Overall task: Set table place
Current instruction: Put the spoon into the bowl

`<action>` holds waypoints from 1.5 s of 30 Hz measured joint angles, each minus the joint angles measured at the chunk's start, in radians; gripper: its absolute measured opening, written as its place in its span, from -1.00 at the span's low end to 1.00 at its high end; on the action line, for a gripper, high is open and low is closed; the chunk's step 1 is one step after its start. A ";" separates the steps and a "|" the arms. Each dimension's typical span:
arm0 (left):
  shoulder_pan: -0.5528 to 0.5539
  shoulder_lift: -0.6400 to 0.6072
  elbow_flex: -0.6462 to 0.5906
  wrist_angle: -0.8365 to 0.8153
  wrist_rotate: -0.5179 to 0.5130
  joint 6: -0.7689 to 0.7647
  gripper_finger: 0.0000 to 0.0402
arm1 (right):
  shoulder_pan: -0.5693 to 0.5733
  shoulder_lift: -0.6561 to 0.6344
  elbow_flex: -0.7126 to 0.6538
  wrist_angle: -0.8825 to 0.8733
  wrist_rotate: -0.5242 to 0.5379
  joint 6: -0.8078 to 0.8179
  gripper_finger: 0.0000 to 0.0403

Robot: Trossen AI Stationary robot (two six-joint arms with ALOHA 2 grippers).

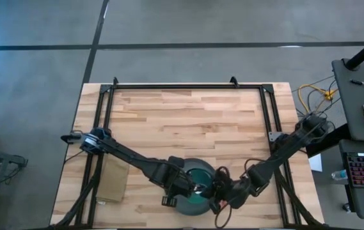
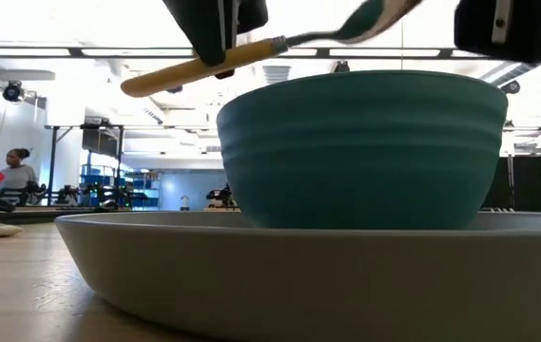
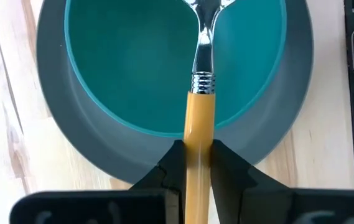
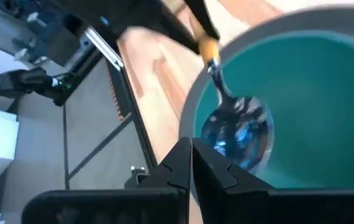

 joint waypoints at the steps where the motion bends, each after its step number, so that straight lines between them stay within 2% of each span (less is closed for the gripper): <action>1: 0.001 0.000 0.000 -0.001 -0.001 -0.001 -0.87 | 0.000 0.011 0.001 -0.003 -0.002 0.010 -0.96; 10: 0.001 0.000 -0.005 0.004 -0.002 -0.006 -0.82 | 0.000 0.048 -0.002 -0.022 -0.009 0.046 -0.96; 23: 0.002 0.000 -0.038 0.011 0.003 -0.006 -0.80 | -0.018 -0.039 -0.001 -0.042 0.041 0.012 -0.96; 35: 0.004 -0.011 -0.038 0.058 0.002 -0.032 -0.80 | -0.051 0.030 -0.002 -0.085 -0.059 0.032 -0.96; 45: 0.004 -0.023 -0.038 0.053 -0.006 -0.035 -0.80 | -0.053 0.045 -0.014 -0.136 -0.082 0.065 -0.96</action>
